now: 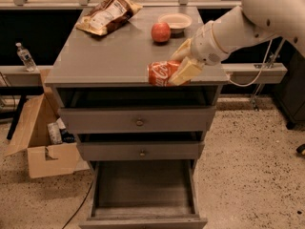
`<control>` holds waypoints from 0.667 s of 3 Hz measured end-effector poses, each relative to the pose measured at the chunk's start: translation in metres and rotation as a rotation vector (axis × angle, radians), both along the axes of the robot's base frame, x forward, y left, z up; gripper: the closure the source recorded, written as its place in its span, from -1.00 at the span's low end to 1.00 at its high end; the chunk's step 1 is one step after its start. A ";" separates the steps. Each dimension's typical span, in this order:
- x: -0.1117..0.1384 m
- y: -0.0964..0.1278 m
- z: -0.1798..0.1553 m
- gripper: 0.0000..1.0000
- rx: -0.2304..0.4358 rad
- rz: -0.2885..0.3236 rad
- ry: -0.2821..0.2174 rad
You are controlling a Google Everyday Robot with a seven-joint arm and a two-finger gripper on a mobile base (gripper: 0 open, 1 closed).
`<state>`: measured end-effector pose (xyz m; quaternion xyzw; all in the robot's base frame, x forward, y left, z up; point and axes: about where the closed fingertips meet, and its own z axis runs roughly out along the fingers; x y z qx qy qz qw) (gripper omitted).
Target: Pick coke can from bottom drawer and place on counter
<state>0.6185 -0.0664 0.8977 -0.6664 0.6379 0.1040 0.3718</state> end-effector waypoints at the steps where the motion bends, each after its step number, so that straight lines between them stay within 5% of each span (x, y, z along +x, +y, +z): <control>1: 0.048 0.032 0.031 1.00 0.021 -0.052 0.010; 2: 0.094 0.061 0.050 1.00 0.050 -0.128 -0.007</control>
Offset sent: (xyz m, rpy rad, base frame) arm 0.1447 0.0875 0.0760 0.0839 -0.0311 -0.2184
